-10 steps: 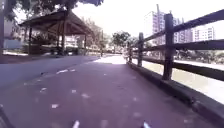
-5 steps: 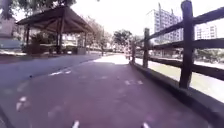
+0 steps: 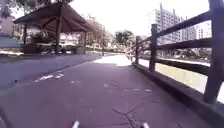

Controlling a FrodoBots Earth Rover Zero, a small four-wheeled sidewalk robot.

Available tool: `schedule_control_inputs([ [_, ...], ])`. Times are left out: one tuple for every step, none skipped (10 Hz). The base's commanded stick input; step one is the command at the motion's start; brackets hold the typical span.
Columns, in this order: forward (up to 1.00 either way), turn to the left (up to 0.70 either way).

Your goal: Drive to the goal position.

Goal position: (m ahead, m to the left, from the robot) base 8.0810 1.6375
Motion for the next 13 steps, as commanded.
schedule_control_inputs([
  [1.0, 0.0],
  [1.0, 0.0],
  [1.0, 0.0],
  [1.0, 0.0],
  [1.0, 0.0],
  [1.0, 0.0],
  [1.0, 0.0],
  [1.0, 0.0],
  [1.0, 0.0],
  [1.0, 0.0],
  [1.0, 0.0],
  [1.0, 0.0],
  [1.0, 0.0],
])
